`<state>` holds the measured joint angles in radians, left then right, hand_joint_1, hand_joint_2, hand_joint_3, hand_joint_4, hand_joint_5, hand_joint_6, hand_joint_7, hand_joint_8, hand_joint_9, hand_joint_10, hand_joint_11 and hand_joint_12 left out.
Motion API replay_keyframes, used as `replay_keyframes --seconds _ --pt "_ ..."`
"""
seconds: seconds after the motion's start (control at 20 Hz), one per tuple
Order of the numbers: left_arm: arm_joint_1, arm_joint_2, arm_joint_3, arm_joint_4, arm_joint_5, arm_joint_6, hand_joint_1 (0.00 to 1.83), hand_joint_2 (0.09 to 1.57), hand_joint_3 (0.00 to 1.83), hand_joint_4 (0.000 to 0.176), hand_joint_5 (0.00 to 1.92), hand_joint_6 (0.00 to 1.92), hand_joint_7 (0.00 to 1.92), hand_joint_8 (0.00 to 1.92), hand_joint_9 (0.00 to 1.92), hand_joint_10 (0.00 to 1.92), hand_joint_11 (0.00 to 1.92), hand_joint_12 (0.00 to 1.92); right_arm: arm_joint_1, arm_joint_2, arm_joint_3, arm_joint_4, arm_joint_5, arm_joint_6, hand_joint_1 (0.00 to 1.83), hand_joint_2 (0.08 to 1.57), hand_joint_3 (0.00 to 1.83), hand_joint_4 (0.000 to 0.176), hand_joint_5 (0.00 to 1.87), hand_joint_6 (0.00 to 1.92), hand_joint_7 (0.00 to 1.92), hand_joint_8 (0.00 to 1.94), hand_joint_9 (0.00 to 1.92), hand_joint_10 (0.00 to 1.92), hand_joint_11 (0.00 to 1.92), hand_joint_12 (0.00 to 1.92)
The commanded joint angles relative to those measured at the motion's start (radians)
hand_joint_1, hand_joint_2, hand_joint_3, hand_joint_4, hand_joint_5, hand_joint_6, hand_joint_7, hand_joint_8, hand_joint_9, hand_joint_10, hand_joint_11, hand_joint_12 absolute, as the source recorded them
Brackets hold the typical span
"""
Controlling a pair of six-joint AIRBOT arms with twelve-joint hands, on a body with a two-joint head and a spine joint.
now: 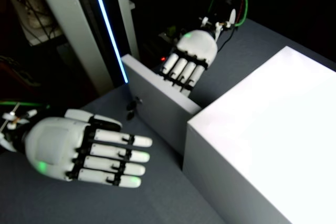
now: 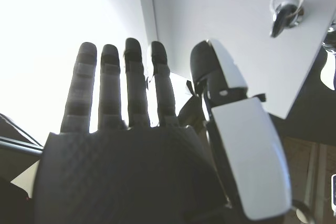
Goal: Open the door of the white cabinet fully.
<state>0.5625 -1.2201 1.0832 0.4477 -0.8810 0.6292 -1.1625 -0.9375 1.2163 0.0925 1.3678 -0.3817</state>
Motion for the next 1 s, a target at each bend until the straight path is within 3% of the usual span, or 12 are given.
replay_keyframes --seconds 0.0,0.05,0.1,0.15,0.2,0.35,0.4,0.45,0.55,0.65,0.75,0.95 --pt "-0.012 -0.008 0.000 -0.019 -0.120 -0.004 0.48 1.47 0.02 0.000 0.20 0.01 0.19 0.01 0.21 0.01 0.21 0.19 0.012 0.000 0.006 0.030 0.125 0.009 0.58 1.37 0.00 0.007 0.31 0.00 0.26 0.00 0.17 0.00 0.14 0.05" --pt "-0.012 -0.009 0.000 -0.020 -0.122 -0.004 0.55 1.43 0.00 0.000 0.22 0.01 0.18 0.00 0.18 0.00 0.18 0.17 0.012 0.000 0.006 0.030 0.125 0.009 0.59 1.38 0.00 0.012 0.31 0.00 0.27 0.00 0.17 0.00 0.12 0.04" --pt "-0.010 -0.003 -0.002 -0.025 -0.124 -0.004 0.58 1.38 0.00 0.000 0.17 0.00 0.14 0.00 0.13 0.00 0.11 0.15 0.012 0.000 0.006 0.030 0.125 0.011 0.59 1.38 0.00 0.038 0.31 0.00 0.27 0.00 0.17 0.00 0.13 0.05" --pt "-0.004 0.005 -0.004 -0.030 -0.124 -0.004 0.58 1.38 0.00 0.000 0.17 0.00 0.14 0.00 0.13 0.00 0.11 0.15 0.012 0.000 0.006 0.030 0.125 0.012 0.59 1.38 0.00 0.038 0.31 0.00 0.27 0.00 0.17 0.00 0.13 0.05" --pt "0.000 0.016 -0.008 -0.035 -0.124 -0.004 0.57 1.40 0.00 0.000 0.13 0.01 0.14 0.01 0.15 0.01 0.13 0.15 0.012 0.000 0.006 0.030 0.125 0.012 0.58 1.37 0.00 0.056 0.32 0.00 0.26 0.00 0.17 0.00 0.15 0.06" --pt "0.018 0.061 -0.028 -0.046 -0.128 -0.004 0.65 1.36 0.00 0.000 0.18 0.02 0.21 0.03 0.20 0.02 0.17 0.17 0.012 0.000 0.005 0.031 0.125 0.015 0.63 1.39 0.00 0.026 0.31 0.00 0.26 0.00 0.17 0.00 0.14 0.07" --pt "0.028 0.084 -0.038 -0.054 -0.134 -0.004 0.61 1.38 0.00 0.000 0.19 0.02 0.22 0.02 0.20 0.01 0.18 0.16 0.012 0.001 0.005 0.032 0.125 0.015 0.63 1.39 0.00 0.023 0.31 0.00 0.27 0.00 0.18 0.00 0.12 0.06" --pt "0.038 0.103 -0.046 -0.062 -0.141 -0.004 0.55 1.43 0.00 0.000 0.35 0.02 0.29 0.01 0.24 0.01 0.21 0.17 0.012 0.001 0.005 0.034 0.125 0.016 0.58 1.41 0.01 0.025 0.32 0.00 0.28 0.00 0.18 0.00 0.13 0.07" --pt "0.059 0.139 -0.062 -0.082 -0.162 -0.001 0.50 1.45 0.01 0.000 0.35 0.00 0.29 0.00 0.25 0.00 0.22 0.16 0.012 0.005 0.005 0.039 0.125 0.016 0.68 1.41 0.00 0.000 0.34 0.01 0.30 0.01 0.22 0.01 0.16 0.09" --pt "0.083 0.164 -0.075 -0.112 -0.188 0.014 0.54 1.44 0.00 0.000 0.32 0.00 0.29 0.00 0.24 0.00 0.22 0.15 0.012 0.013 0.006 0.054 0.128 0.013 0.73 1.40 0.00 0.000 0.34 0.01 0.31 0.01 0.23 0.01 0.17 0.10" --pt "0.121 0.206 -0.089 -0.162 -0.228 0.019 0.31 1.51 0.01 0.000 0.26 0.00 0.21 0.00 0.20 0.00 0.16 0.12 0.012 0.023 0.007 0.071 0.143 0.011 0.74 1.40 0.00 0.000 0.34 0.00 0.29 0.00 0.22 0.00 0.16 0.10" --pt "0.203 0.284 -0.128 -0.279 -0.325 0.076 0.38 1.49 0.00 0.000 0.31 0.01 0.30 0.01 0.27 0.01 0.19 0.13 0.012 0.034 0.004 0.107 0.166 0.003 0.69 1.41 0.00 0.000 0.31 0.00 0.26 0.00 0.18 0.00 0.10 0.07"
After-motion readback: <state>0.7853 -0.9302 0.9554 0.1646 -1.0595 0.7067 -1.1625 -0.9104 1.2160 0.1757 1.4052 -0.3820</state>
